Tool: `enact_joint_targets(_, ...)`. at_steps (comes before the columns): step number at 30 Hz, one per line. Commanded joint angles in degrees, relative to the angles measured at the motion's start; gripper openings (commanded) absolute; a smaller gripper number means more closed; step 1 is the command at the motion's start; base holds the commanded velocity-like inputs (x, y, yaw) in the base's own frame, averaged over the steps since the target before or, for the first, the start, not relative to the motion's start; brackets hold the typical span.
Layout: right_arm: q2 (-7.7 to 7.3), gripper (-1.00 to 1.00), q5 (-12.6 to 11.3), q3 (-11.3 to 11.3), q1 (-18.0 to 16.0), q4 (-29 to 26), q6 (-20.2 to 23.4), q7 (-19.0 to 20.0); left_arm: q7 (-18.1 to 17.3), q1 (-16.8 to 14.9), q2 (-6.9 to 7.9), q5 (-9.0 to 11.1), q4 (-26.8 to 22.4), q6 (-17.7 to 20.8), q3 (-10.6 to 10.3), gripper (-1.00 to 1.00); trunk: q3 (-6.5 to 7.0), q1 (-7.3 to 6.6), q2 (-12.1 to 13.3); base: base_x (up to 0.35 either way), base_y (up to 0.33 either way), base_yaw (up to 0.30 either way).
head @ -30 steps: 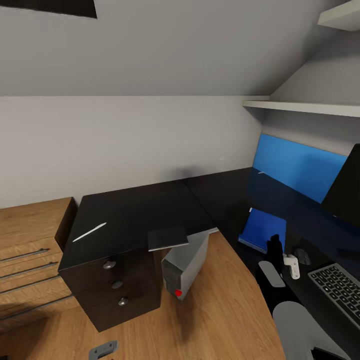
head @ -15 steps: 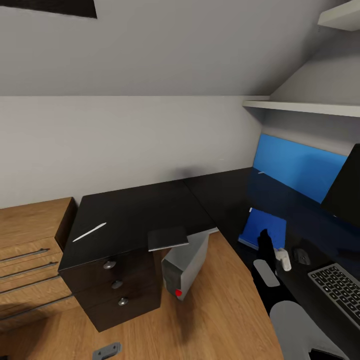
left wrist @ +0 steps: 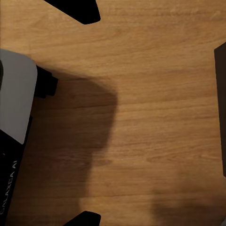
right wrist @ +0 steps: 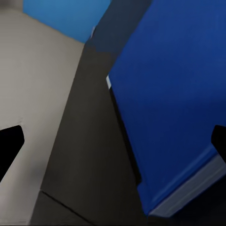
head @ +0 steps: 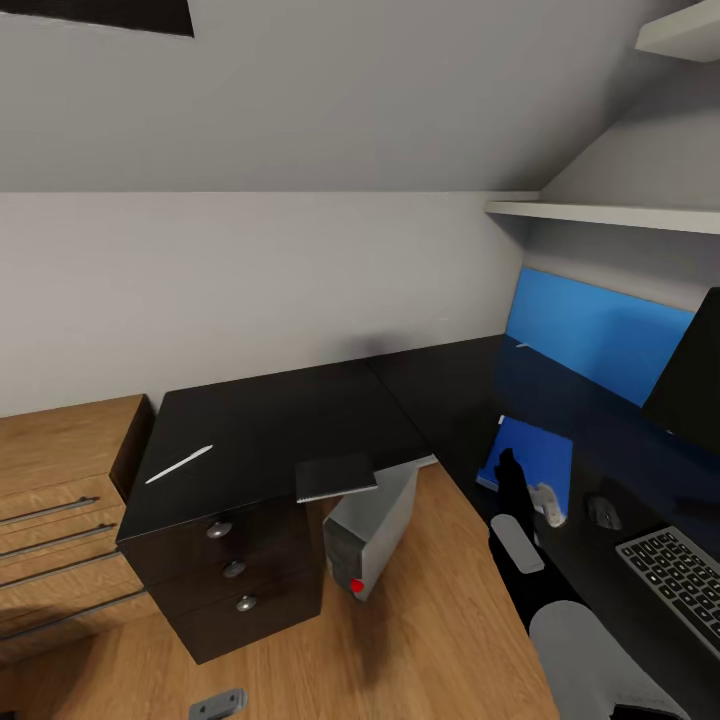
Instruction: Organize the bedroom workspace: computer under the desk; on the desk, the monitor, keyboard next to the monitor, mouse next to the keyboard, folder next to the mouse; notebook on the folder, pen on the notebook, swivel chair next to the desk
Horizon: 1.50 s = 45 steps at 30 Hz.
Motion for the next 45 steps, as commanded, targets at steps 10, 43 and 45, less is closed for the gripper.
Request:
enact_joint_targets(10,0.21,1.0,-0.3,8.9,0.0,1.1,26.6,0.1,0.5,0.0,0.12,0.3,-0.1,-1.4,-0.2,1.0,-0.06,0.0,0.0,0.0,0.0,0.0)
enact_joint_targets(43,6.22,1.0,-1.3,9.9,0.1,5.6,47.9,15.2,0.5,-0.1,0.12,0.1,-0.2,-2.2,-0.1,1.0,-0.5,0.88,-1.6,0.0,0.0,0.046)
enact_joint_targets(45,6.22,1.0,-1.3,9.9,0.1,5.7,47.9,15.2,0.5,-0.1,0.15,0.1,-0.2,-2.2,-0.1,1.0,-0.84,1.32,-2.4,0.0,0.0,0.172)
